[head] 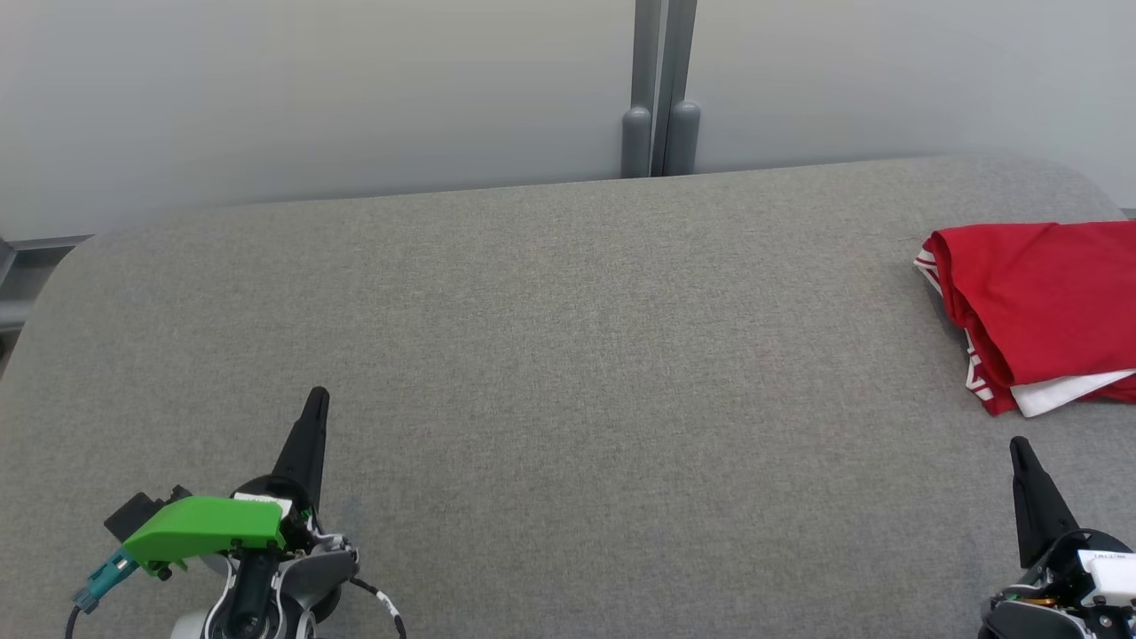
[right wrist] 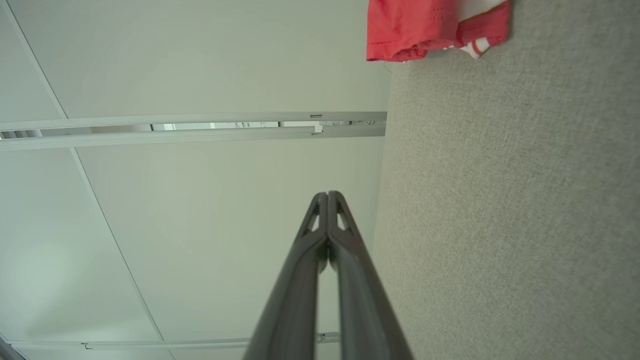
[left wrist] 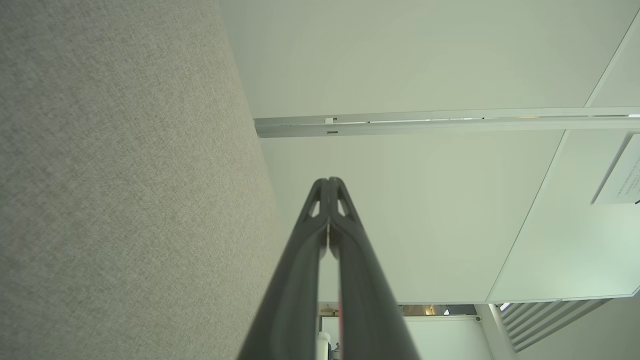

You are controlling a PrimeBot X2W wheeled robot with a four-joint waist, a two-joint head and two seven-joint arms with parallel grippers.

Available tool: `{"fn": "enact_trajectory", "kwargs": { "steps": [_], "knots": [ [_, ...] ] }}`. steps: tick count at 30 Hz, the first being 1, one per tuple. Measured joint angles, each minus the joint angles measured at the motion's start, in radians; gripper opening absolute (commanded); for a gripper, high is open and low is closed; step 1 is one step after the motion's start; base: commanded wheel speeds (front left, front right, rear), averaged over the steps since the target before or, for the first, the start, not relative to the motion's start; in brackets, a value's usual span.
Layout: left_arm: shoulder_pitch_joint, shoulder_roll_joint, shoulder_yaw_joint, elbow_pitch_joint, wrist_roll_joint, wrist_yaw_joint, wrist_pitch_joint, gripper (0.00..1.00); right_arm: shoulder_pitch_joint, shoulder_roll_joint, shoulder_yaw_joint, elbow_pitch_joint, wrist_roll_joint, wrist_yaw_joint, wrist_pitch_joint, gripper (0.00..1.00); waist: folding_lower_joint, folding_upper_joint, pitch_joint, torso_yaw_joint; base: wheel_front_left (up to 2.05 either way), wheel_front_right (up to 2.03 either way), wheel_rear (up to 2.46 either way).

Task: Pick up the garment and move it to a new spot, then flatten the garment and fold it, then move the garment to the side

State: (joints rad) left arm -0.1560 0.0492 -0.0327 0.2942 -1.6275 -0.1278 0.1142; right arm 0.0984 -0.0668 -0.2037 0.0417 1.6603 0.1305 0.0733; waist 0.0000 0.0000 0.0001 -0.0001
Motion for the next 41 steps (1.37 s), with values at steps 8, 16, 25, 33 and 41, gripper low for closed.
{"fn": "enact_trajectory", "kwargs": {
  "steps": [8, 16, 25, 33, 41],
  "knots": [
    [0.000, 0.000, 0.000, 0.000, 0.000, 0.000, 0.000, 0.00, 0.000, -0.001, 0.001, 0.000, 0.000, 0.000, 0.000, 0.00, 0.0000, 0.0000, 0.000, 0.000, 0.00, 0.00, 0.00],
    [0.000, 0.000, 0.000, 0.000, 0.000, 0.000, 0.000, 0.00, 0.000, -0.002, 0.002, 0.000, 0.000, 0.000, -0.001, 0.00, 0.0000, 0.0000, 0.000, 0.000, 0.00, 0.00, 0.00],
    [0.000, 0.000, 0.000, 0.000, 0.000, 0.000, 0.000, 0.00, 0.000, -0.003, 0.003, 0.000, 0.002, 0.000, -0.002, 0.00, 0.0000, 0.0000, 0.000, 0.000, 0.00, 0.00, 0.00],
    [0.000, 0.000, 0.000, 0.000, 0.000, 0.000, 0.000, 0.00, 0.000, -0.003, 0.005, 0.000, 0.002, 0.000, -0.002, 0.00, 0.0000, 0.0000, 0.000, 0.000, 0.00, 0.00, 0.00],
    [0.000, 0.000, 0.000, 0.000, 0.000, 0.000, 0.000, 0.00, 0.000, -0.004, 0.005, 0.000, 0.003, 0.000, -0.004, 0.00, 0.0000, 0.0000, 0.000, 0.000, 0.00, 0.00, 0.00]
  ]
}}
